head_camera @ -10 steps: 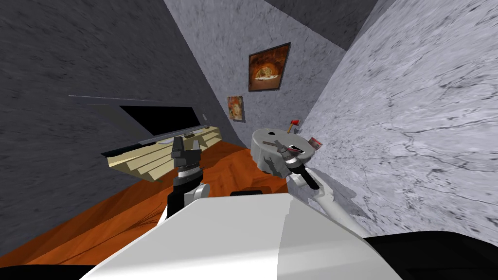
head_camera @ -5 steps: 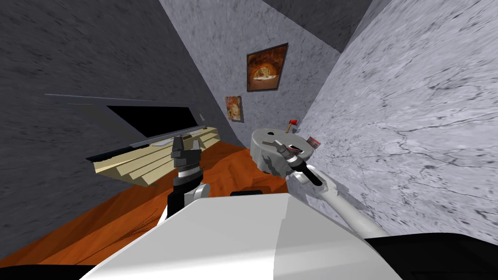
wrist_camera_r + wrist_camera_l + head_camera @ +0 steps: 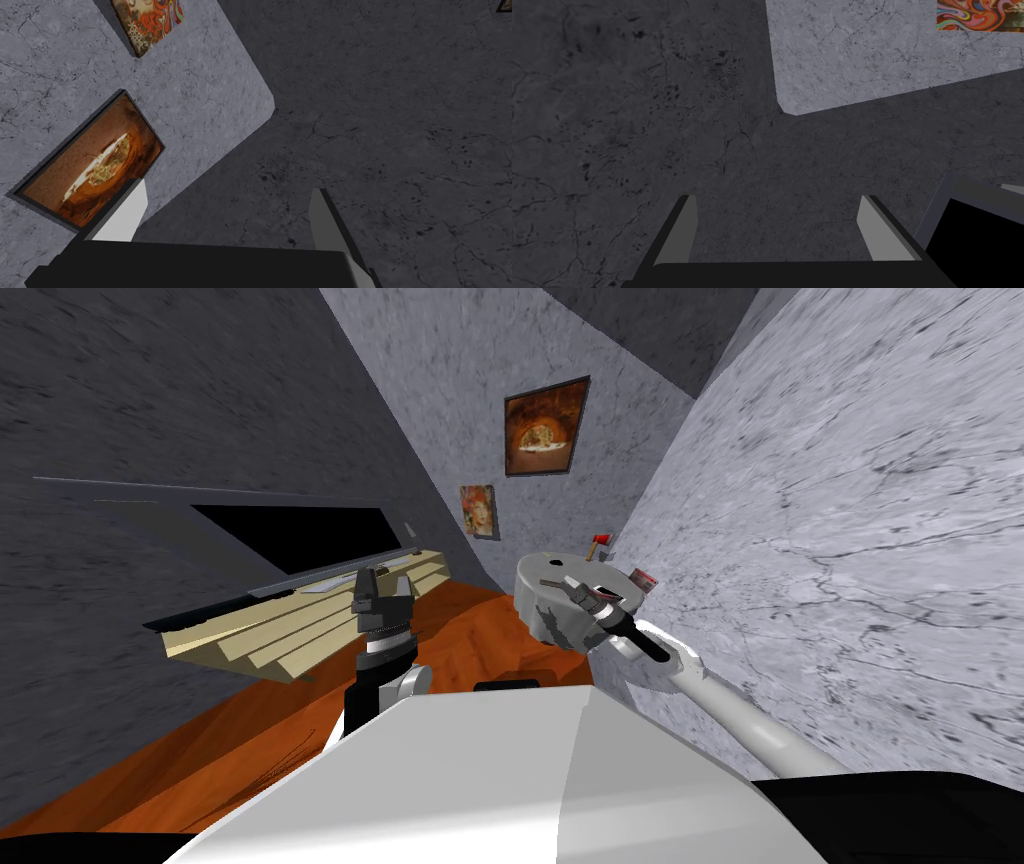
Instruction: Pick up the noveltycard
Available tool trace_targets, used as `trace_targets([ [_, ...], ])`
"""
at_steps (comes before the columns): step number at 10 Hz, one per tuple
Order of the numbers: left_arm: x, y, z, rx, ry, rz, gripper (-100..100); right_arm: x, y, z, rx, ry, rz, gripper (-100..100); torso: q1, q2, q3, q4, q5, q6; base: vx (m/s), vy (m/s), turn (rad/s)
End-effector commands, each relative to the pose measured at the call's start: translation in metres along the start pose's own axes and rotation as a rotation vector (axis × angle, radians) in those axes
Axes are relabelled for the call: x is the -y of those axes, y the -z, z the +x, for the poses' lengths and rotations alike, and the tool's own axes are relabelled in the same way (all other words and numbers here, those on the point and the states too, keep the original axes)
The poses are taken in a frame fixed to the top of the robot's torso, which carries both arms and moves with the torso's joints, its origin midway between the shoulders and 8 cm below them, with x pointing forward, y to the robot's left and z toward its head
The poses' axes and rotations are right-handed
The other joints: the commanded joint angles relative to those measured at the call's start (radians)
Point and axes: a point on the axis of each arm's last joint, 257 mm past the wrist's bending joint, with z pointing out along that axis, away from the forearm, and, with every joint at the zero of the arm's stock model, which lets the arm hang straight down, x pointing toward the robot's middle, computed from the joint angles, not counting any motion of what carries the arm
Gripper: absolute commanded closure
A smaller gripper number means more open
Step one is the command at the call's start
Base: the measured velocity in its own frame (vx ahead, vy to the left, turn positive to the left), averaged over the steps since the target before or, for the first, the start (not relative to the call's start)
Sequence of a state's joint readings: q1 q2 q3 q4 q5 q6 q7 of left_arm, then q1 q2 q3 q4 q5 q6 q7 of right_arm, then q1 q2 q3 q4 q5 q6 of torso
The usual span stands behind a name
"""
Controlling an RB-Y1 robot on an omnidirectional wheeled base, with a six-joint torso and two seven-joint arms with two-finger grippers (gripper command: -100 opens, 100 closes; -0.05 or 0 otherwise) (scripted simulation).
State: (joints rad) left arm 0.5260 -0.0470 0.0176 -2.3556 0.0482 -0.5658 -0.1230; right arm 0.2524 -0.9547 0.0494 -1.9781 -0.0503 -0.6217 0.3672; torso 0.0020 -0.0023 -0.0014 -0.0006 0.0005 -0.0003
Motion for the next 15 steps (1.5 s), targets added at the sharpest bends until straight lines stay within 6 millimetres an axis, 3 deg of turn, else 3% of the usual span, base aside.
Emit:
trace_targets([
  [1, 0.0, 0.0, 0.0, 0.0, 0.0, 0.0, 0, 0.001, 0.001, 0.001, -0.028, 0.021, -0.009, -100, 0.0, 0.0, 0.0, 0.0, 0.0, 0.0, 0.015, 0.021, 0.012],
  [15, 0.0, 0.0, 0.0, 0.0, 0.0, 0.0, 0, 0.033, 0.029, 0.02, -0.388, 0.302, -0.103, -100, -0.001, 0.0, 0.0, 0.0, 0.0, 0.0, 0.034, 0.027, -0.03],
])
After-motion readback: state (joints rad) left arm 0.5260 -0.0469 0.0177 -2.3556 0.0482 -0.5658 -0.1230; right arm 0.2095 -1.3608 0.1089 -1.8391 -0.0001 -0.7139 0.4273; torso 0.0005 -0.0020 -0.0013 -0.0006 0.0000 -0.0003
